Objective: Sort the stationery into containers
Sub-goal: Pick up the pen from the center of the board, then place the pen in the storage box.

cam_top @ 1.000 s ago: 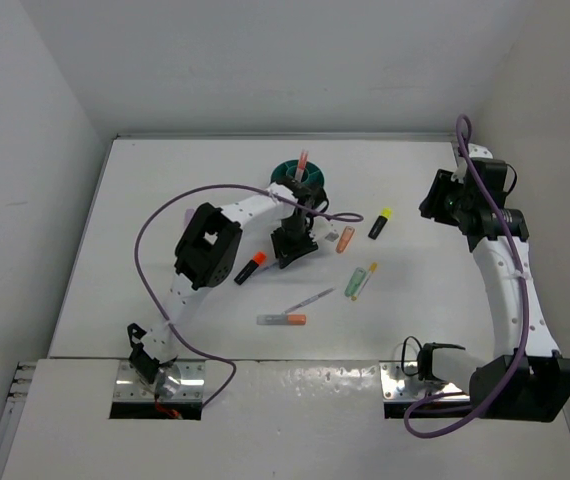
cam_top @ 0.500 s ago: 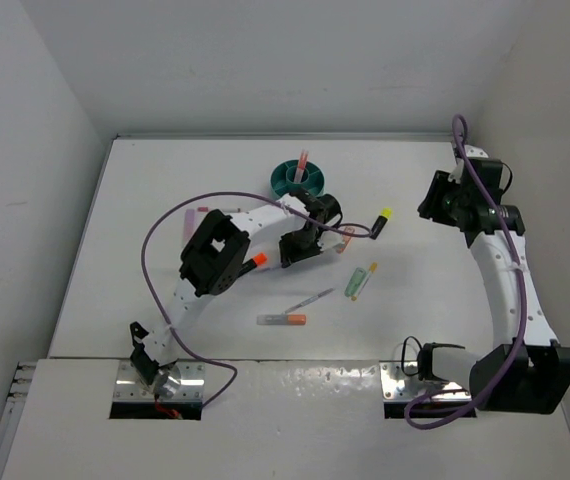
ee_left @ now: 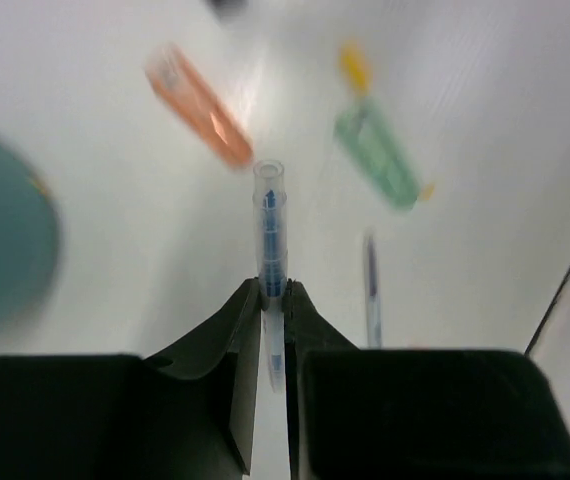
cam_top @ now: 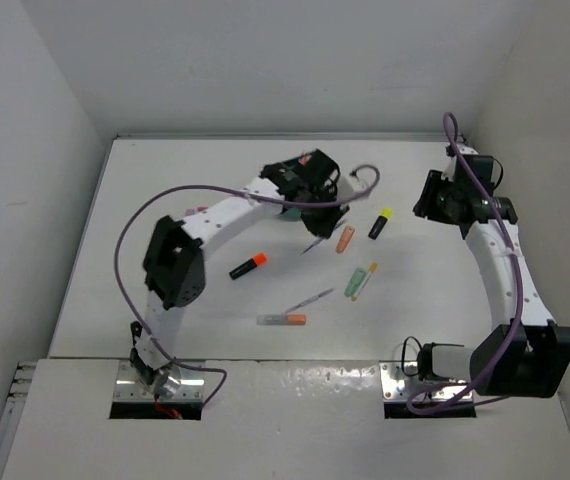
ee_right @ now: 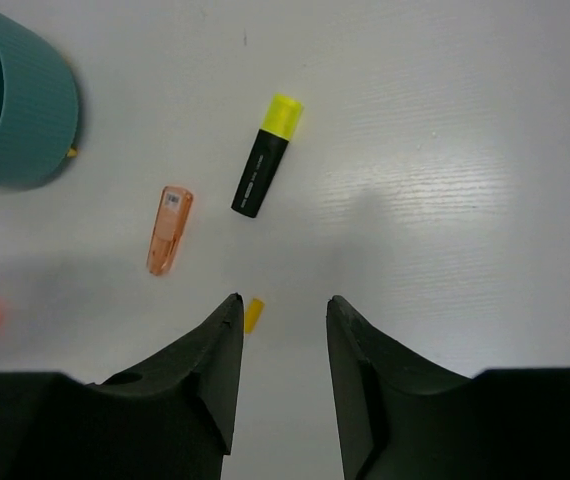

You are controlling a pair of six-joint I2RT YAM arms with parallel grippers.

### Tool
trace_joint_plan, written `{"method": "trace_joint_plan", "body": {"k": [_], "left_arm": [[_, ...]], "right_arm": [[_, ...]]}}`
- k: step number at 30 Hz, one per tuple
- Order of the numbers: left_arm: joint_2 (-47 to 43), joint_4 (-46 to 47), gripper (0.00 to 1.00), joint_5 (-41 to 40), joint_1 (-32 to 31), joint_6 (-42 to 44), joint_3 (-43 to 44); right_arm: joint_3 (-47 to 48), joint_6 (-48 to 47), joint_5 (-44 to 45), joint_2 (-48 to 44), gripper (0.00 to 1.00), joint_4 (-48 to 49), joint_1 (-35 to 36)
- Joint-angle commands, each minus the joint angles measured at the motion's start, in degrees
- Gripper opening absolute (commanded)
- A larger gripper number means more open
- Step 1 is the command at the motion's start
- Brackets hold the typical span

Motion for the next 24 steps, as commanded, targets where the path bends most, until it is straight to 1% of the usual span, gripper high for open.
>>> {"method": "trace_joint_plan", "body": {"k": [1, 2, 3, 4, 5, 6, 7, 9, 11, 12, 13, 14, 15, 17, 18, 20, 24], "left_arm": [[-15.5, 20.0, 0.0, 11.7, 7.2, -9.8, -3.0], [-20.2, 25.4, 0.0, 14.1, 9.6, -15.3, -6.4], [-22.8, 31.1, 0.0, 17.2, 14.0, -18.0, -9.9], [-24.8, 42.7, 0.0, 17.5, 15.9, -20.6, -17.0], [-28.3, 48.3, 0.0, 17.3, 17.6, -23.3, -20.2], [-29.5, 57.6, 0.0, 16.1, 19.7, -23.2, -23.0], [-30.3, 60.3, 0.0, 15.2, 20.4, -22.5, -25.0], [-30.4, 64.5, 0.0, 14.2, 22.2, -22.1, -26.9], [-28.0, 67.3, 0.0, 16.4, 23.9, -24.4, -26.9], [-27.0, 70.1, 0.0, 16.7, 24.2, -25.3, -26.9], [-25.1, 71.8, 0.0, 17.1, 24.5, -26.9, -26.9], [-24.2, 75.7, 0.0, 18.1, 25.0, -27.7, -27.0], [-22.1, 77.6, 0.0, 18.2, 24.9, -30.0, -27.0], [-18.8, 79.8, 0.0, 18.2, 25.0, -31.2, -25.5], [-17.6, 79.6, 0.0, 18.2, 24.9, -31.7, -24.5], [-14.6, 78.7, 0.0, 18.3, 24.8, -31.7, -22.0], [-10.9, 77.1, 0.0, 17.1, 24.3, -27.6, -20.4]], "right_arm": [[3.7, -1.3, -1.7, 1.3, 0.38, 2.5, 0.8], [4.1, -1.7, -2.6, 1.6, 0.38, 2.6, 0.9], [4.2, -2.0, -3.2, 2.0, 0.37, 2.8, 1.1], [4.5, -2.2, -4.0, 2.4, 0.37, 2.9, 1.4], [4.8, -3.1, -5.0, 3.2, 0.37, 2.8, 1.5], [5.0, -3.5, -6.8, 3.7, 0.37, 2.7, 1.8], [5.0, -4.0, -7.3, 4.0, 0.37, 2.7, 2.3], [5.0, -4.9, -8.5, 5.2, 0.37, 2.2, 2.9], [5.1, -5.7, -9.1, 6.2, 0.37, 1.9, 3.5], [5.0, -5.8, -9.1, 6.3, 0.37, 1.7, 3.9], [4.9, -6.1, -9.2, 6.5, 0.37, 1.7, 4.0], [4.5, -6.2, -9.4, 7.0, 0.37, 1.8, 4.1], [4.5, -6.2, -9.4, 7.2, 0.37, 1.9, 4.1], [4.5, -6.2, -9.4, 7.9, 0.37, 1.7, 4.1], [4.5, -6.2, -9.4, 8.1, 0.37, 1.5, 5.7], [4.6, -6.2, -9.4, 8.5, 0.38, 1.5, 6.1], [4.7, -6.1, -9.4, 8.8, 0.38, 1.8, 6.4]]}}
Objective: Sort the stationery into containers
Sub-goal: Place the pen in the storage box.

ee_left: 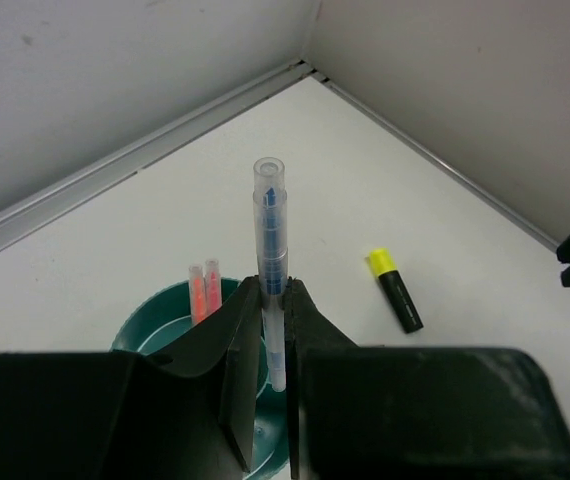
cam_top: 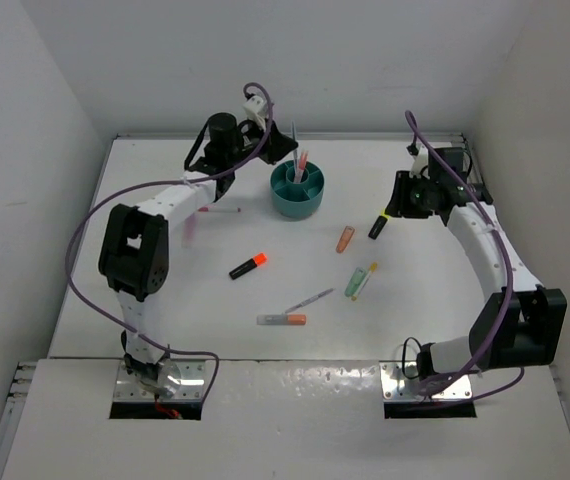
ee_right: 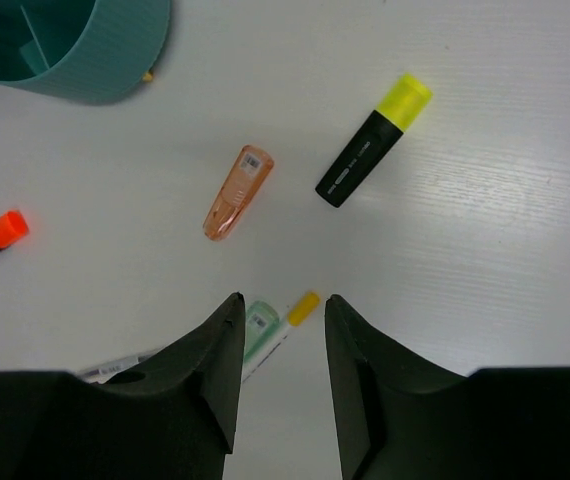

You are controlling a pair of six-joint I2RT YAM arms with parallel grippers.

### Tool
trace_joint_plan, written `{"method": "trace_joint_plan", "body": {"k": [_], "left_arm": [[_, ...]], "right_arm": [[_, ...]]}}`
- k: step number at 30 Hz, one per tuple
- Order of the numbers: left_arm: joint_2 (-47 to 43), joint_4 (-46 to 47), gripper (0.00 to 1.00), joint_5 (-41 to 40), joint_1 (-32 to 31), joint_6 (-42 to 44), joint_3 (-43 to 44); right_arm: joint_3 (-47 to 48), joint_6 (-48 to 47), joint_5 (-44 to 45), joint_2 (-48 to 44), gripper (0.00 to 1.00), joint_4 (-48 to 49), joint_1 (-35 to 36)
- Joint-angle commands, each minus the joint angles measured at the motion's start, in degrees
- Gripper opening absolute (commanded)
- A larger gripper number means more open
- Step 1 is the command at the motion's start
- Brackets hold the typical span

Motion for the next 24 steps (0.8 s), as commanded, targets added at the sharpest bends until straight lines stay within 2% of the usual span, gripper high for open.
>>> {"method": "trace_joint_plan", "body": {"k": [1, 6, 11, 19, 20, 22, 24], "left_arm": [[1.3, 5.4, 0.0, 0.6, -0.3, 1.7, 4.2], [4.8, 5.5, 0.0, 0.0, -0.4, 2.9, 5.2], [7.5, 3.2, 0.03, -0.1, -0.6, 4.6, 6.3], [8.7, -2.2, 0.38, -1.2, -1.3, 7.0, 7.2], [8.7, -2.5, 0.45, -1.7, -1.4, 7.1, 7.2], [8.7, -2.8, 0.53, -1.9, -1.2, 7.0, 7.3], [8.0, -2.8, 0.56, -1.9, -0.9, 6.1, 7.3]], "right_arm": [[1.7, -0.8, -0.9, 0.1, 0.38, 1.0, 0.7], [1.0, -1.4, -1.3, 0.2, 0.38, 0.7, 1.1], [0.5, -2.2, -6.2, 0.9, 0.38, -0.1, 1.7], [-0.7, -9.5, -15.0, 2.4, 0.41, -1.4, 5.6], [-0.7, -10.1, -15.4, 2.6, 0.42, -1.5, 6.4], [-0.8, -12.3, -16.4, 3.0, 0.43, -1.6, 7.1], [-1.1, -15.1, -16.7, 3.2, 0.43, -1.8, 8.5]]}}
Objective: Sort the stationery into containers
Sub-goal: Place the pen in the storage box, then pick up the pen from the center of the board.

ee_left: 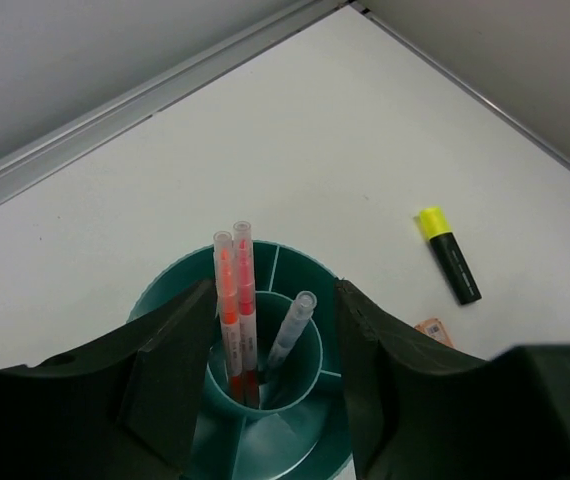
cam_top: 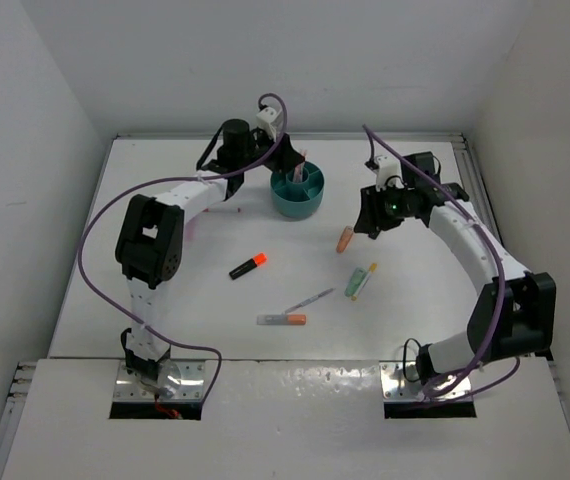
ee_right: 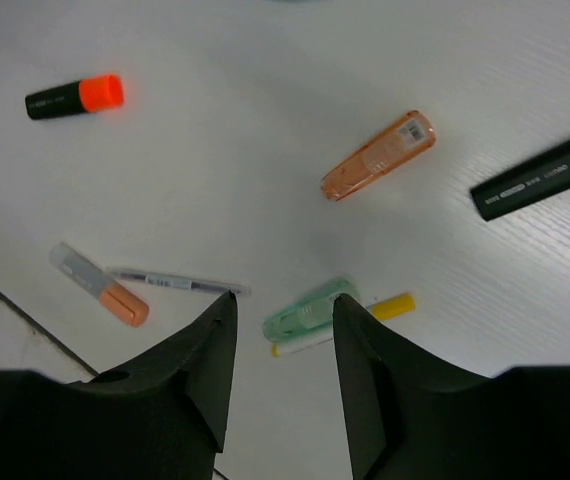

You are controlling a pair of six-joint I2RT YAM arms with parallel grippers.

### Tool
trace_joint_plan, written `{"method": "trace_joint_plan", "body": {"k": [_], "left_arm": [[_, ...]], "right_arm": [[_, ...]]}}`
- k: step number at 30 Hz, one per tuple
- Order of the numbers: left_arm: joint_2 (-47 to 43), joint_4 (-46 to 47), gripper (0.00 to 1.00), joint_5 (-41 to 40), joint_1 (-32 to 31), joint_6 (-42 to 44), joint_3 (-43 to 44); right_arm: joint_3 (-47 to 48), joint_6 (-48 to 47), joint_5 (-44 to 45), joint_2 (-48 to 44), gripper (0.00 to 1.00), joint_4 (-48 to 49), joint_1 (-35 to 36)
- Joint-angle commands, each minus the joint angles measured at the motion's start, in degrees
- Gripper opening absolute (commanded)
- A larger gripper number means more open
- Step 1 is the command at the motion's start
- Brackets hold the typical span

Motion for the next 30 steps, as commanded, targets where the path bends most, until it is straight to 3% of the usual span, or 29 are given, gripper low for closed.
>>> {"method": "trace_joint_plan", "body": {"k": [1, 10, 16, 18, 22, 30], "left_arm": [[-1.2, 1.2, 0.57, -0.2, 0.2, -0.1, 2.7], [-14.3, -2.1, 0.57, 2.3, 6.4, -3.4, -0.3], [-22.5, -18.4, 0.58, 6.1, 13.5, -1.7, -2.4], [-27.0, -23.1, 0.58, 7.2, 17.1, -2.7, -5.0], [-31.7, -27.4, 0.58, 8.8, 23.7, -4.3, -7.4], [-40.6, -32.6, 0.6, 10.7, 34.1, -2.8, -14.4]], "right_arm": [[-0.7, -6.4, -3.2, 0.4, 0.43, -0.1, 1.9], [-2.9, -18.4, -1.5, -0.3, 0.41, -5.2, 14.5], [-4.1, -25.6, 5.9, 0.8, 0.38, -3.8, 24.0], [-2.3, -28.0, 12.0, 3.5, 0.36, -4.0, 30.8], [2.9, -29.4, 19.1, 8.0, 0.3, -8.0, 38.0], [9.8, -28.3, 27.7, 20.6, 0.29, -12.7, 45.6]]}}
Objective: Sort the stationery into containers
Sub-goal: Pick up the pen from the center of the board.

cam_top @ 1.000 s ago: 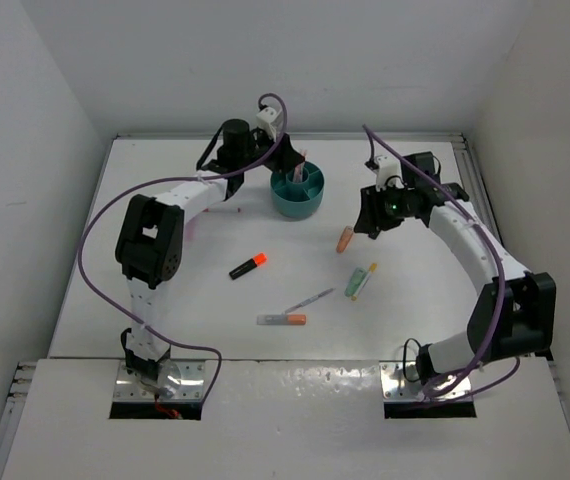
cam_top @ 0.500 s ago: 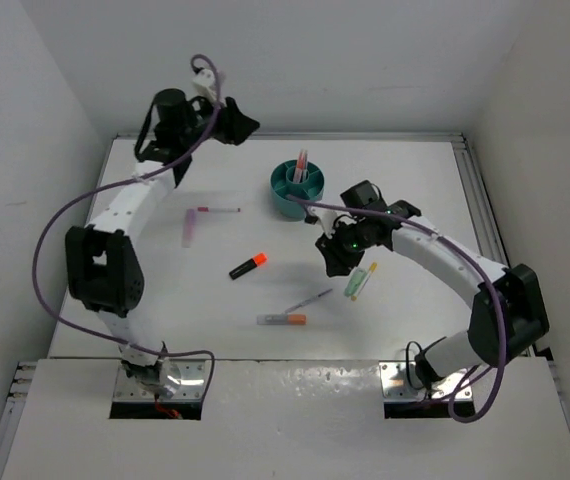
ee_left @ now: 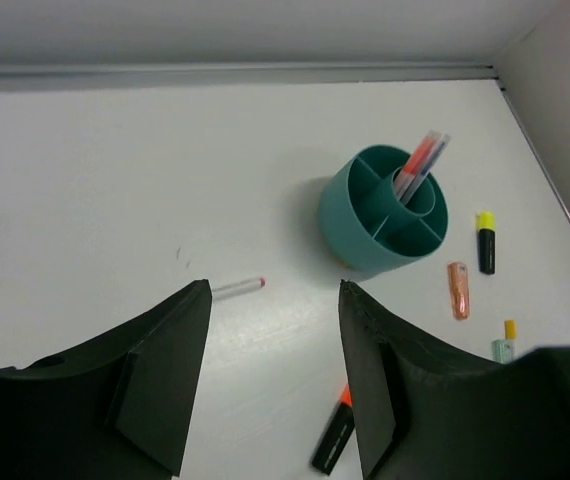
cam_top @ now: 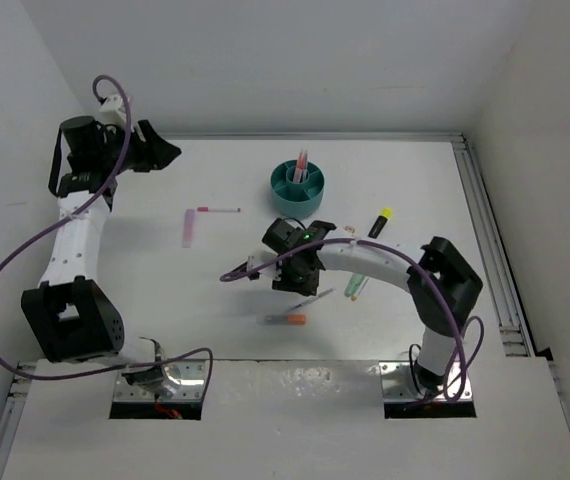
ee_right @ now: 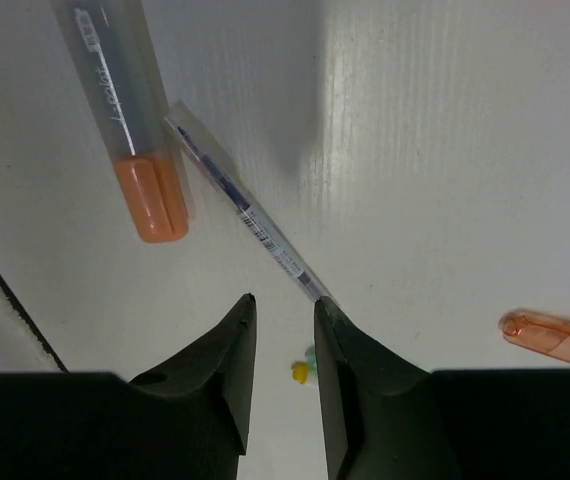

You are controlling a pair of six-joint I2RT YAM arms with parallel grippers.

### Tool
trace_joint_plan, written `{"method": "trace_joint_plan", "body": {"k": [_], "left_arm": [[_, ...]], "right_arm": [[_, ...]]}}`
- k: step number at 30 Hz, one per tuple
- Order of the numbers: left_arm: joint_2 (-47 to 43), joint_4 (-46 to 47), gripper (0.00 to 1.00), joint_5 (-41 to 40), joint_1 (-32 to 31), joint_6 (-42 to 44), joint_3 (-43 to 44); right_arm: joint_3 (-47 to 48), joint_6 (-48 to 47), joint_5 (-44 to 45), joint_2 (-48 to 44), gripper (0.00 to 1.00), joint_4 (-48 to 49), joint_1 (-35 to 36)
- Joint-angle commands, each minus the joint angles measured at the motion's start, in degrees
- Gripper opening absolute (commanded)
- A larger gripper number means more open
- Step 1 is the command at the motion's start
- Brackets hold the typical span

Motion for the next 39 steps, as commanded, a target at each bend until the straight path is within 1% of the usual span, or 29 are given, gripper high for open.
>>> {"method": "trace_joint_plan", "body": {"k": [1, 4, 8, 13, 17, 23, 30, 33, 35, 36, 39], "left_arm": [[-6.0, -2.2, 0.6, 3.0, 3.2, 0.5, -2.4], [-8.2, -3.3, 0.6, 3.9, 5.3, 1.2, -4.3], [-10.2, -4.9, 0.61, 5.4, 7.9, 1.9, -6.3], [-12.0, -6.1, 0.61, 7.3, 10.4, 3.0, -7.0], [-12.4, -7.4, 0.61, 8.3, 11.6, 3.3, -7.3], [-12.8, -7.2, 0.61, 9.4, 12.9, 3.4, -7.8], [-12.9, -7.5, 0.61, 9.8, 14.0, 3.8, -8.5], [-12.9, -7.8, 0.61, 9.9, 14.4, 3.6, -9.0], [-13.0, -7.9, 0.61, 9.9, 14.5, 3.6, -9.0], [-13.1, -8.1, 0.61, 9.7, 14.6, 3.6, -9.0], [-13.3, -8.1, 0.61, 9.7, 14.9, 3.6, -9.0]], "right_arm": [[4.1, -0.3, 6.3, 3.3, 0.29, -3.2, 2.2], [5.6, -0.1, 7.0, 6.0, 0.29, -4.0, 3.8], [5.2, -0.6, 6.7, 7.7, 0.33, -3.6, 6.0], [4.6, -0.7, 6.3, 9.3, 0.33, -3.1, 7.6], [4.2, -1.2, 6.6, 10.2, 0.33, -2.4, 8.5], [4.5, -2.4, 8.8, 12.9, 0.32, -1.0, 8.6], [3.7, -4.4, 9.2, 14.1, 0.31, -0.1, 8.7], [3.1, -5.1, 9.6, 14.7, 0.3, 0.5, 9.1], [2.9, -5.0, 9.6, 15.4, 0.27, 0.3, 9.4], [2.9, -4.9, 9.5, 15.5, 0.25, 0.1, 9.5], [3.3, -4.8, 8.9, 16.8, 0.16, -1.3, 9.5]]}}
